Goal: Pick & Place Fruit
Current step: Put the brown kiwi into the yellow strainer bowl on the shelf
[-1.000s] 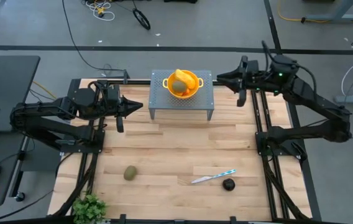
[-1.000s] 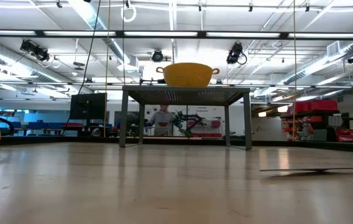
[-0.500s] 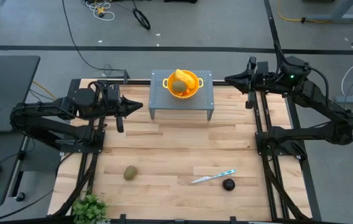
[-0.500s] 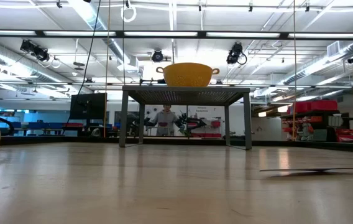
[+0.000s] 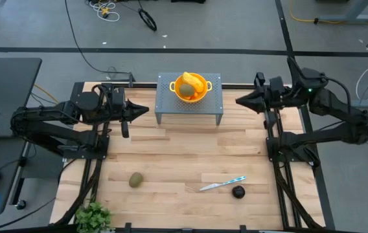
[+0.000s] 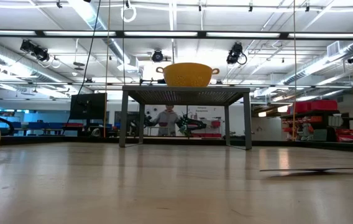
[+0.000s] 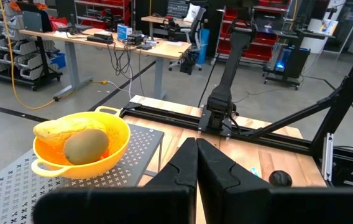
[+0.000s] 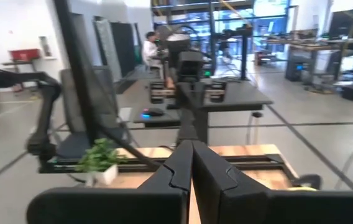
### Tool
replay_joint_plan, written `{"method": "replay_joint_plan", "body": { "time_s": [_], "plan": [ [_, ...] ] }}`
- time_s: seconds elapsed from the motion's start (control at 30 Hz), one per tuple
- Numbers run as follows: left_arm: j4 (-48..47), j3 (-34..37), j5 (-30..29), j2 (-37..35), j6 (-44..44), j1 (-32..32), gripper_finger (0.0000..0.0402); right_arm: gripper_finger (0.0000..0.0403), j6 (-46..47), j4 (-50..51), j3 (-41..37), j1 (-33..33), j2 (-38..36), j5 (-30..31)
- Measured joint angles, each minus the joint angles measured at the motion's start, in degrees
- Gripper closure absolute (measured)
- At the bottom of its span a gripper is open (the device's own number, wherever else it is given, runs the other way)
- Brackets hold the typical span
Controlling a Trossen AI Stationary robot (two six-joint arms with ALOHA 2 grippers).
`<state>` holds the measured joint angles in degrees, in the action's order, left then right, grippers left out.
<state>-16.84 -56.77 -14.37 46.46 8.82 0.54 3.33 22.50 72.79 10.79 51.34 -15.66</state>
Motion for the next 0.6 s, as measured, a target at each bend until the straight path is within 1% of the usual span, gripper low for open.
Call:
{"method": "replay_joint_plan", "body": {
  "time_s": [0.3, 0.43, 0.6],
  "plan": [
    [0.0, 0.0, 0.4, 0.0, 0.4, 0.0, 0.0397, 0.0385, 2.9, 2.4, 0.0, -6.1, -2.7, 0.1],
    [0.0, 0.0, 0.5, 0.0, 0.4, 0.0, 0.0397, 0.0385, 2.9, 2.6, 0.0, -7.2, -3.7, 0.3],
    [-0.1, 0.0, 0.5, 0.0, 0.4, 0.0, 0.0397, 0.0385, 2.9, 2.6, 0.0, -7.6, -3.9, 2.8]
  ]
}}
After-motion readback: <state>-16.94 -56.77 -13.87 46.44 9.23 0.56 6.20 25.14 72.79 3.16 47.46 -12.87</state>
